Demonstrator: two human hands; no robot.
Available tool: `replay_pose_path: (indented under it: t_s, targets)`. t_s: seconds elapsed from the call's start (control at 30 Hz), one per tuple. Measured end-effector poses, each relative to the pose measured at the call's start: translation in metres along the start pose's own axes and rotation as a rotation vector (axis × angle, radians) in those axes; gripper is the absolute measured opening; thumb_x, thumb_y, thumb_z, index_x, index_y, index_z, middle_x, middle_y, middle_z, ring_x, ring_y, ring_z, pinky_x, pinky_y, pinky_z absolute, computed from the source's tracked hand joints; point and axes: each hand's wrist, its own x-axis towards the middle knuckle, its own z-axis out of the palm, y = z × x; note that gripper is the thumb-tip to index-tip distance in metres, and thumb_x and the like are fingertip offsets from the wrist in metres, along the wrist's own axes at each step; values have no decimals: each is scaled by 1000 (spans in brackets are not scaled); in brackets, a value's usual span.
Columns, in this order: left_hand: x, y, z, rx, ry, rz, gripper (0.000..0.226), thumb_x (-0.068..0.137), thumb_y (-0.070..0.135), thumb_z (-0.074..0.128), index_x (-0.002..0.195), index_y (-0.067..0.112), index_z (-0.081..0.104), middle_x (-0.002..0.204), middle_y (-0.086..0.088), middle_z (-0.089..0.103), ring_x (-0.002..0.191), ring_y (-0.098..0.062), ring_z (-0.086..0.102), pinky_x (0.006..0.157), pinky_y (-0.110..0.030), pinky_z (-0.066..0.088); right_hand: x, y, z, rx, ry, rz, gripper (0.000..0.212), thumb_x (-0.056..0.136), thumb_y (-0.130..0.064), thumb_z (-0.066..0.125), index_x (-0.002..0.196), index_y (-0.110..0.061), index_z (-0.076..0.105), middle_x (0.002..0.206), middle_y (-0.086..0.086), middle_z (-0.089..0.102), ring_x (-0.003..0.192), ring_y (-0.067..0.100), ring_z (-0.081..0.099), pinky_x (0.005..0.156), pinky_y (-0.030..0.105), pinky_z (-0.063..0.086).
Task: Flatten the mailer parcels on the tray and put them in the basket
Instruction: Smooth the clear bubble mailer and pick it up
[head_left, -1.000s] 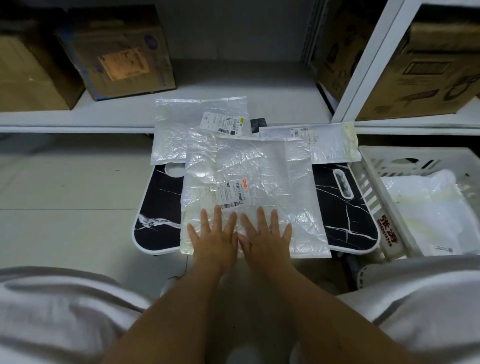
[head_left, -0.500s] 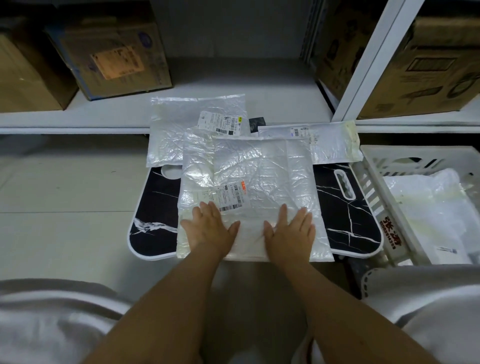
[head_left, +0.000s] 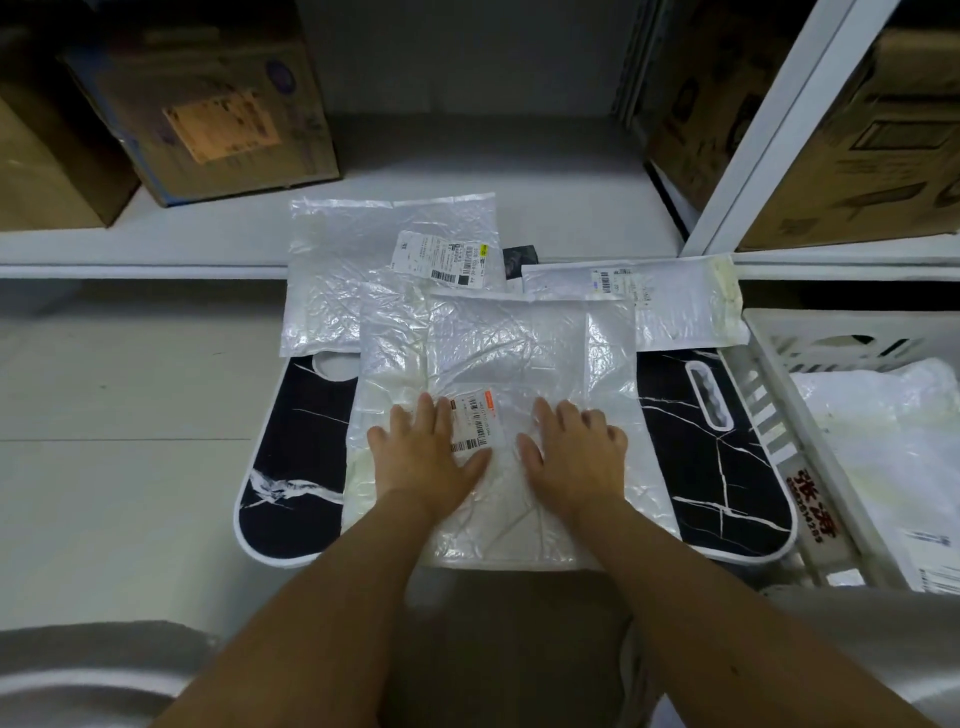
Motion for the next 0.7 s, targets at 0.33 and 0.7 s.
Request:
replay_pose_path:
  t_s: [0.33,0.7]
  targets:
    - [50,5,-12,-15,37,128,57,97,56,24,139,19,38,159,-5,3,145,-38,-8,112,-61,19,61,-5,-4,82,-34,-159,42,101,-34,34,130,-10,52,151,8,32,142,27,22,113,46,28]
    - [54,14,-6,-41,-32,59,69,89,71,11,148,42,-6,160,-1,-11,143,-41,-15,108,-69,9,58,1,5,85,-153,-63,57,97,-57,18,151,-38,15,161,-1,8,146,41,-4,114,63,4]
